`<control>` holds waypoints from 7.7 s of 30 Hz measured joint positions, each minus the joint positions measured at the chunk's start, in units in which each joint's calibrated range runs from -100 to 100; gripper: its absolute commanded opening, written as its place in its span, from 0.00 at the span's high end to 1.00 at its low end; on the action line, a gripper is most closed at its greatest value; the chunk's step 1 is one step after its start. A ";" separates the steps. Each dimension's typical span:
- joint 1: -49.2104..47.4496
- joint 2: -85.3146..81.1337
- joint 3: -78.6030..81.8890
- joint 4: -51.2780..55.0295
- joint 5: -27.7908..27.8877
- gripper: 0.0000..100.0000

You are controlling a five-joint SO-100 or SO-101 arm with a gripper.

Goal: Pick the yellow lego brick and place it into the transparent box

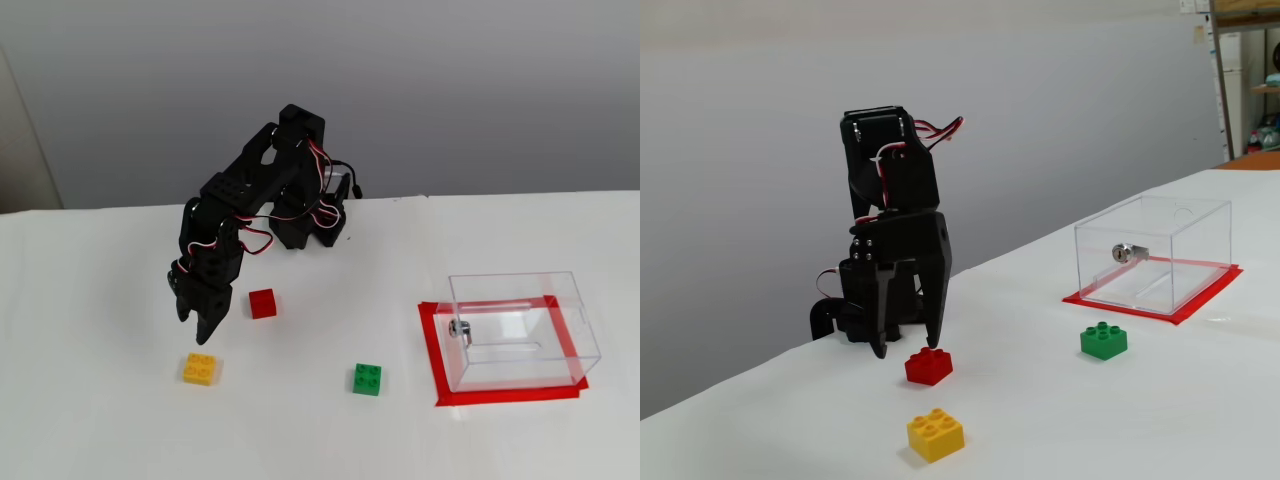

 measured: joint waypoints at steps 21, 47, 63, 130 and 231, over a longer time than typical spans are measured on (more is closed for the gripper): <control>-5.24 0.42 -6.27 1.89 -13.97 0.79; 2.35 23.00 -27.80 8.14 -22.42 0.69; 2.88 29.26 -30.36 7.80 -22.33 0.67; -0.21 41.18 -32.74 7.11 -20.27 0.90; -102.78 12.68 -32.57 -1.20 -0.29 0.90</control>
